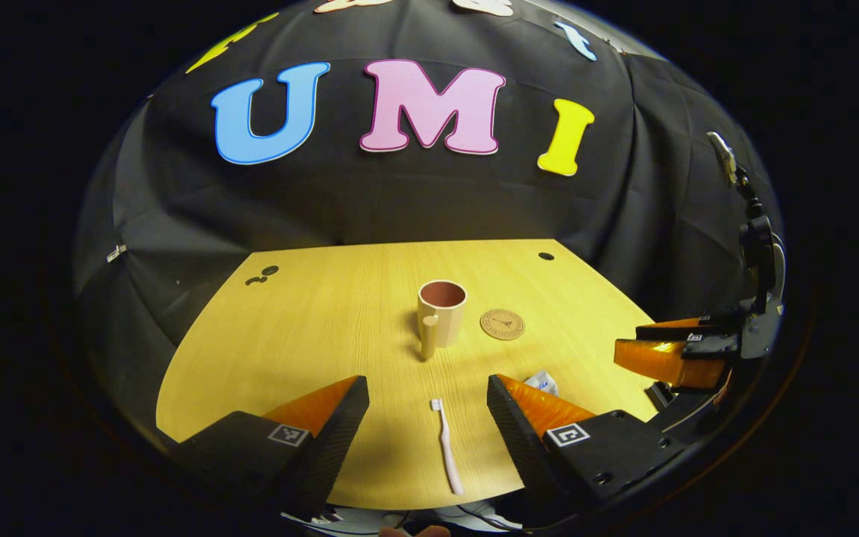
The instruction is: Put the toothbrush and toothpaste on the desktop into the cup, then pick up the cup and place it on the coaster on the desktop.
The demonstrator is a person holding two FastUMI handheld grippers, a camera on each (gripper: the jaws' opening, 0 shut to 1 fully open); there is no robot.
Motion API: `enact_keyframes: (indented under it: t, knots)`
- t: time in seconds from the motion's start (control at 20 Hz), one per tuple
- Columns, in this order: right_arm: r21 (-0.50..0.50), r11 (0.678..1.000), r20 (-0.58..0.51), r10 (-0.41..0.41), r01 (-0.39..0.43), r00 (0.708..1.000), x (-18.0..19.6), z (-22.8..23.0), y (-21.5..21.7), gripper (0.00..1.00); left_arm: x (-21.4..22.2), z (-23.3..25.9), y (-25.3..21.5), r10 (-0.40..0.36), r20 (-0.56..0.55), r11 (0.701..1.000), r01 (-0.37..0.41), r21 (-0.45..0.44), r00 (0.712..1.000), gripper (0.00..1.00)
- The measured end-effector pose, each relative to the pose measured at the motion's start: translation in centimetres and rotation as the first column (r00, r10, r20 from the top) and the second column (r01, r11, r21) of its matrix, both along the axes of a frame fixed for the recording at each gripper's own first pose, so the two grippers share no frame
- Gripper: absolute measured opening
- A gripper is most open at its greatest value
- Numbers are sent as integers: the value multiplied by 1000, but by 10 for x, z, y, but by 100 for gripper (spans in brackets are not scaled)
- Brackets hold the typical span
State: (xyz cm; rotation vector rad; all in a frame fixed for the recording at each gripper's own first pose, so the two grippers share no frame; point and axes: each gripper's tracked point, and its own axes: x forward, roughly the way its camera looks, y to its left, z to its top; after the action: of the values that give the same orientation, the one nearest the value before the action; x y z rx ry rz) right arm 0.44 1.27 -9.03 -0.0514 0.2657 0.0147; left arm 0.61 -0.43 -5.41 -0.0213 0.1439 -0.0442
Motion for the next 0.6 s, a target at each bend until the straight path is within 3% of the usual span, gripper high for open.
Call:
enact_keyframes:
  t: [0.1,0.25,0.3,0.6]
  knots:
    - [-20,1000,-42,-6,6,999,4,-16,2,57,-2,-9,1,-6,-16,1000,6,-1,1000,99]
    - [-48,999,-132,-19,13,991,12,-50,2,58,-4,-24,4,-7,-46,1000,6,-16,999,100]
    - [-57,998,-156,-24,15,987,16,-60,2,62,-5,-28,6,-4,-56,1000,3,-21,998,100]
    - [-90,996,-284,-35,10,958,41,-110,3,63,-17,-49,16,9,-95,999,-13,-38,995,98]
